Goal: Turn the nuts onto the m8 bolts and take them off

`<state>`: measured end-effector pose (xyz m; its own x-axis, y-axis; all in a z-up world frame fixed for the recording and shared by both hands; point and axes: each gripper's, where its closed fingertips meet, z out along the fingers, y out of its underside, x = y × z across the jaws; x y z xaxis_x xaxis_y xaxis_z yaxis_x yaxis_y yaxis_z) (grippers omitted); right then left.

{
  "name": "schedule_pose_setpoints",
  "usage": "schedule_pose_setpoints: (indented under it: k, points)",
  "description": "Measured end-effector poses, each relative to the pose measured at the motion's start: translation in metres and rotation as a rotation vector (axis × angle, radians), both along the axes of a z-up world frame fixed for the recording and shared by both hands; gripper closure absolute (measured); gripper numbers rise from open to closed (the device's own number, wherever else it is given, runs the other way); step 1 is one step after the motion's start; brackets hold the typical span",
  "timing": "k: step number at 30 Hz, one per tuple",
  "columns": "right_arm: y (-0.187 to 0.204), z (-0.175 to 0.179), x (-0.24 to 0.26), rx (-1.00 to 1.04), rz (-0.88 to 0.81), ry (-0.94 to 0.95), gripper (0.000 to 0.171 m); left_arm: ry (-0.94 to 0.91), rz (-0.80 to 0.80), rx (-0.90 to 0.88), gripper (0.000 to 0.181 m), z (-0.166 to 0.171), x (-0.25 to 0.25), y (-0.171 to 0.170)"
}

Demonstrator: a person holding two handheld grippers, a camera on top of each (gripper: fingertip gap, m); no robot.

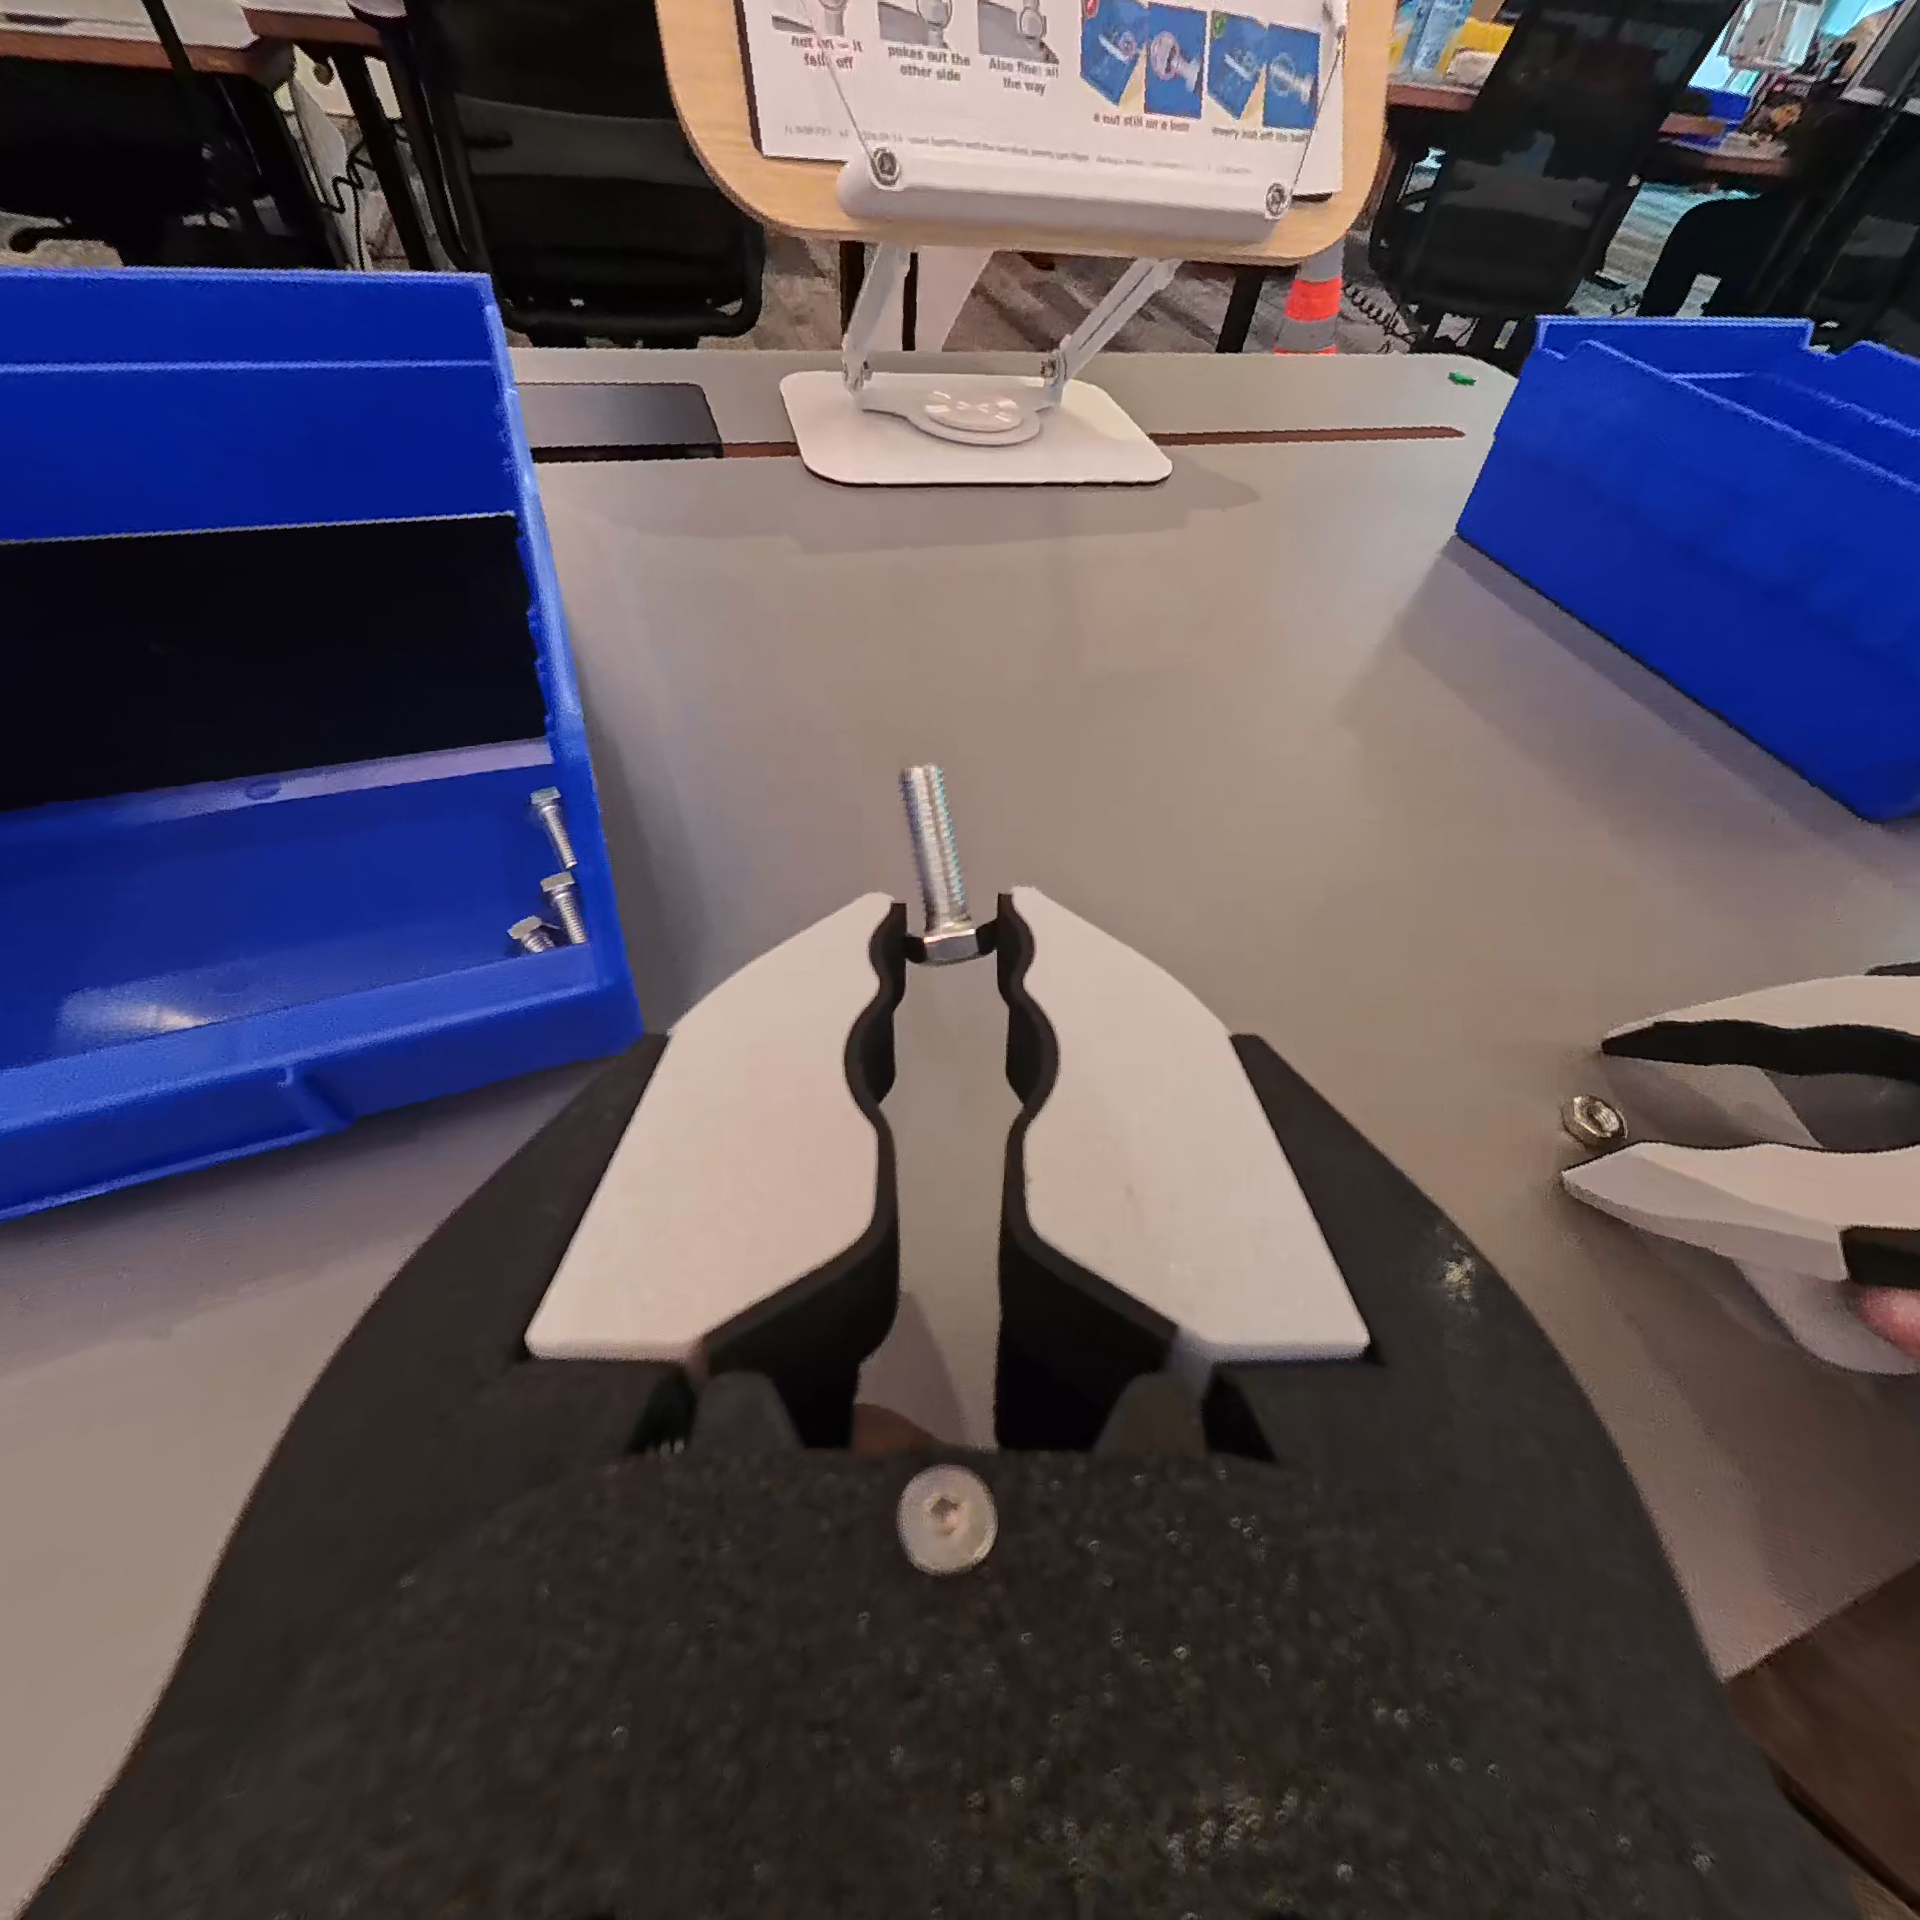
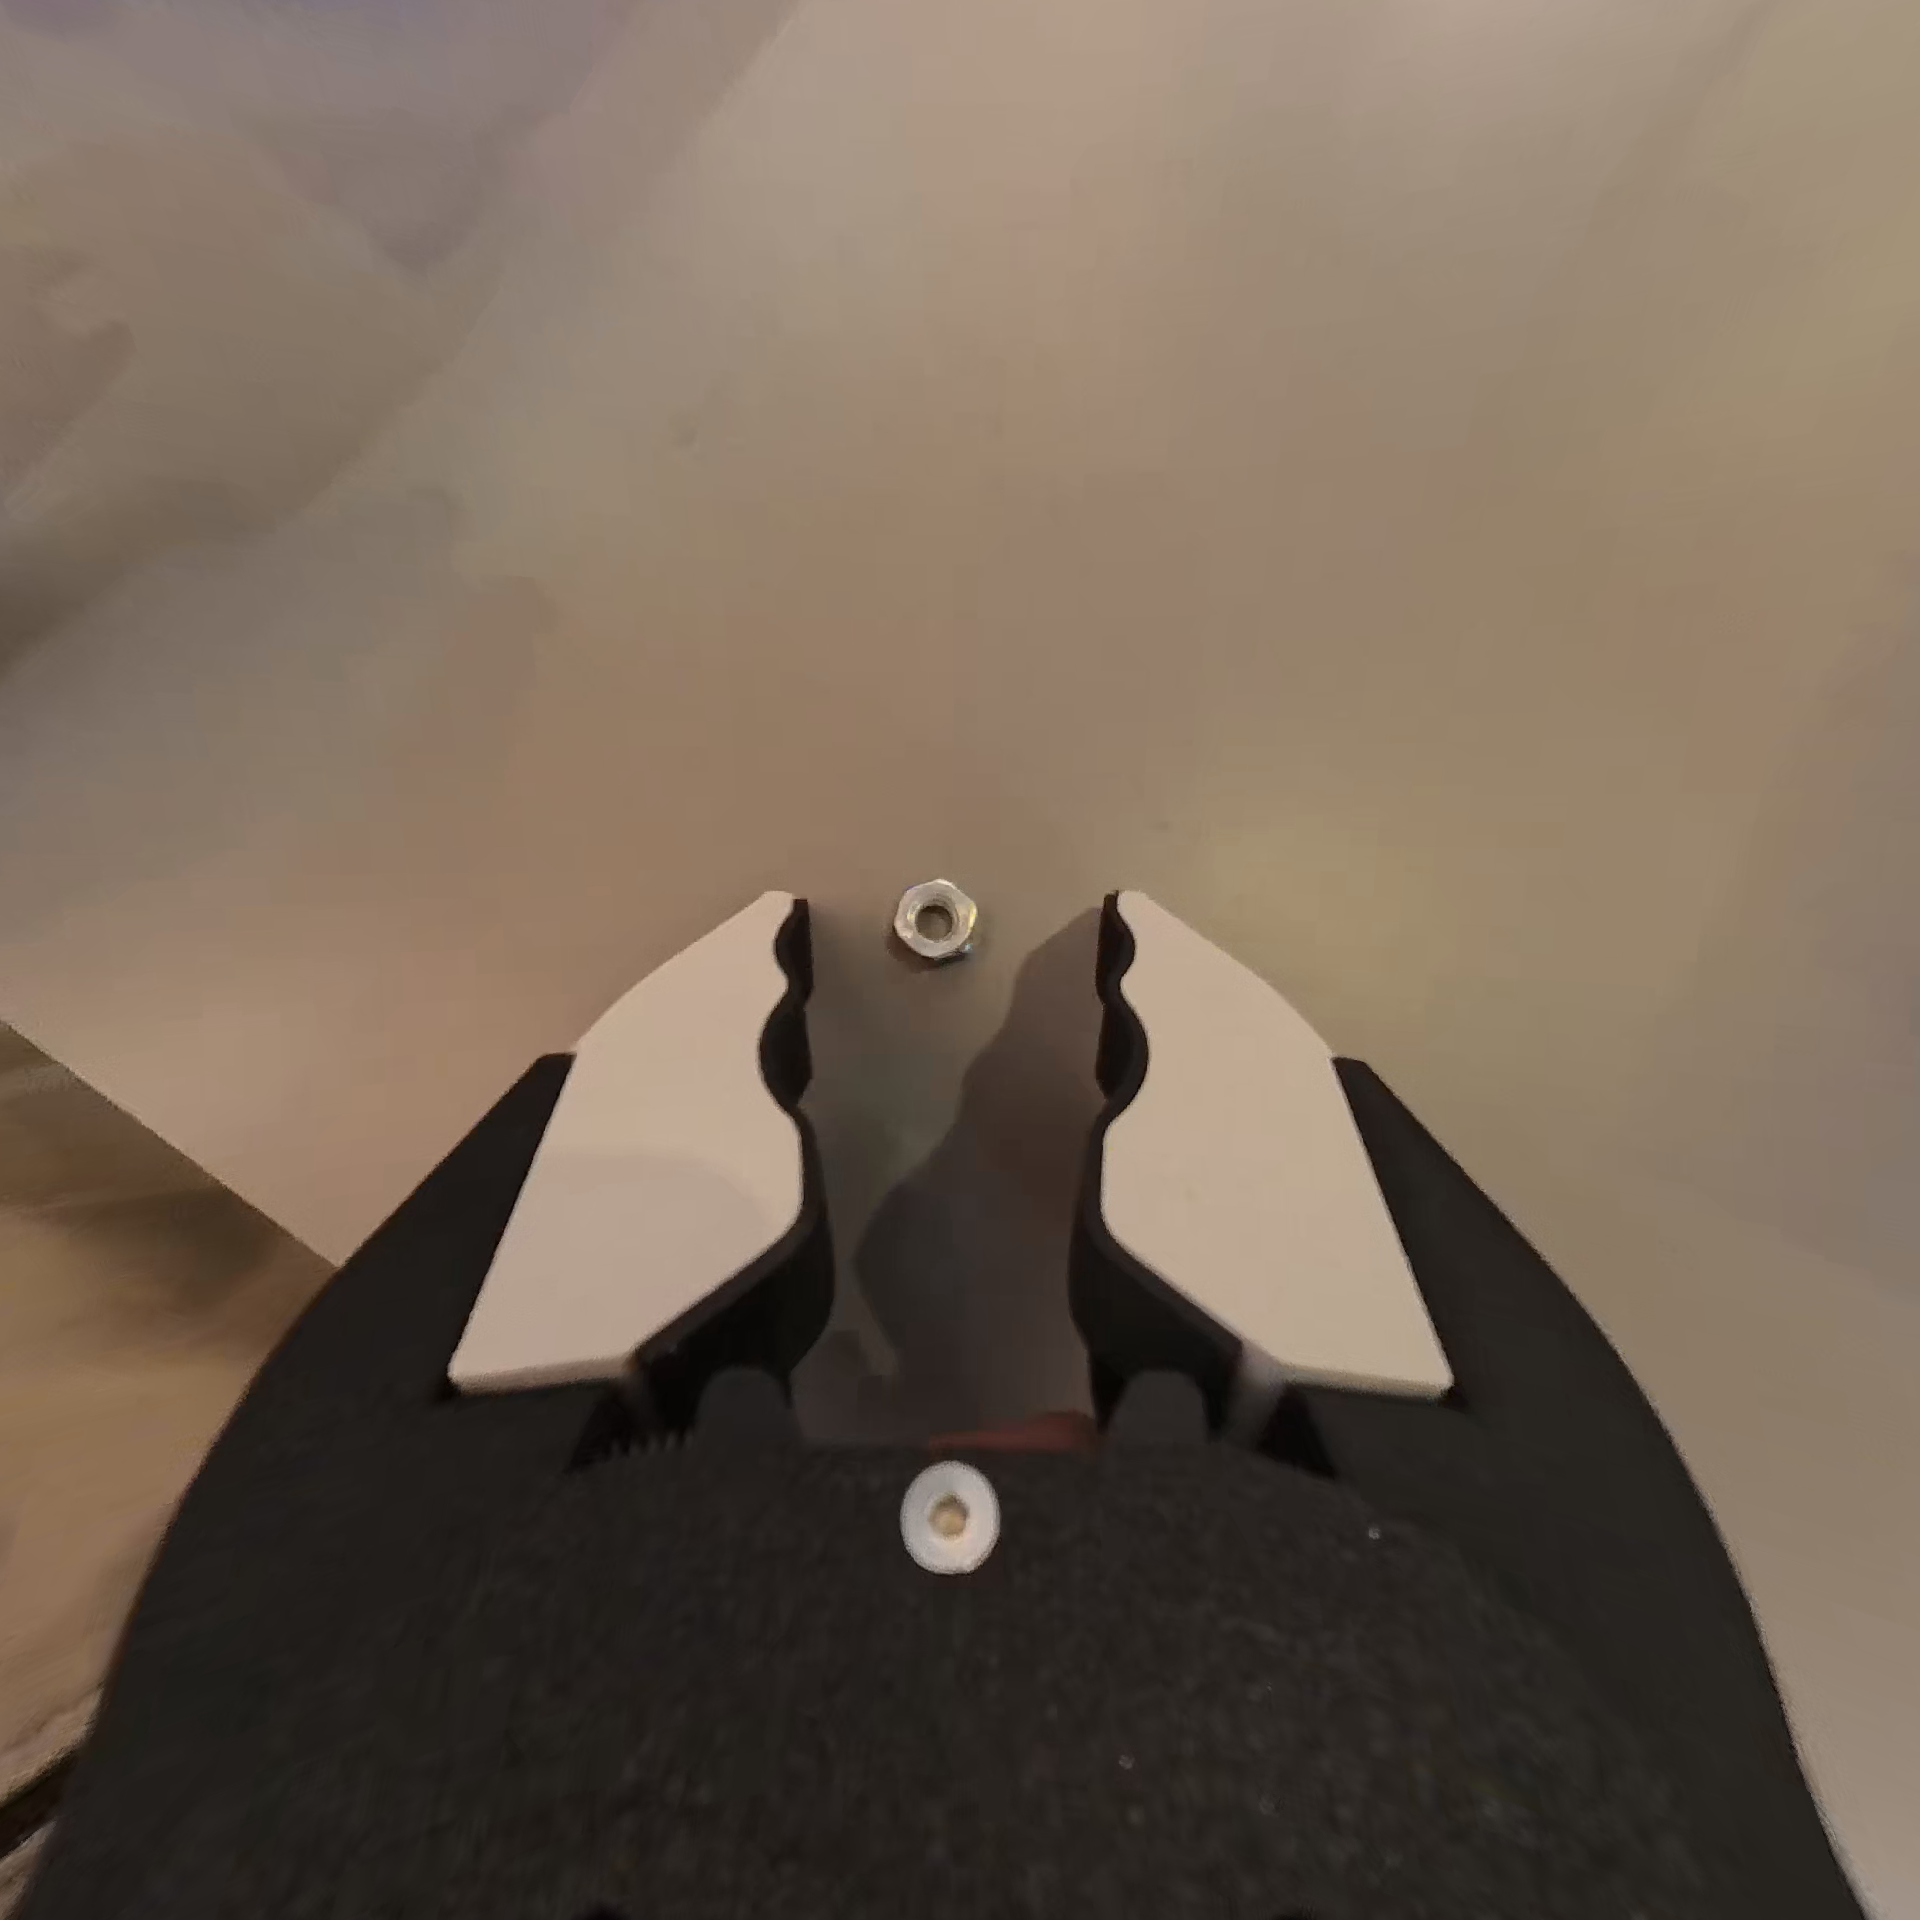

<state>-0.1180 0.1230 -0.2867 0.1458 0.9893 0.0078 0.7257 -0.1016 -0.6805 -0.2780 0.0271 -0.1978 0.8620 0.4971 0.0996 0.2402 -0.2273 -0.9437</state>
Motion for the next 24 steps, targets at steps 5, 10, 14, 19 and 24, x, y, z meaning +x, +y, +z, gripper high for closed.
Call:
schedule_pose_setpoints:
  k: [5, 10, 14, 19, 24]
  points:
    - [0.000, 0.000, 0.001, -0.022, -0.024, 0.009, 0.130, -0.022, -0.020, 0.002, 0.165, -0.005, 0.002, 0.003]
    - [0.001, -0.001, 0.003, -0.019, -0.054, 0.018, 0.157, -0.024, -0.033, 0.002, 0.165, -0.005, 0.007, 0.006]
    - [0.003, -0.001, 0.003, -0.004, -0.042, 0.019, 0.157, -0.031, -0.049, -0.001, 0.165, -0.007, 0.010, 0.009]
    - [-0.002, 0.016, -0.004, -0.006, 0.030, 0.099, 0.157, -0.012, -0.099, -0.015, 0.165, -0.008, 0.014, 0.013]
    - [0.035, 0.089, -0.013, 0.099, 0.029, 0.366, 0.157, 0.045, -0.162, -0.010, 0.165, 0.007, 0.011, 0.024]
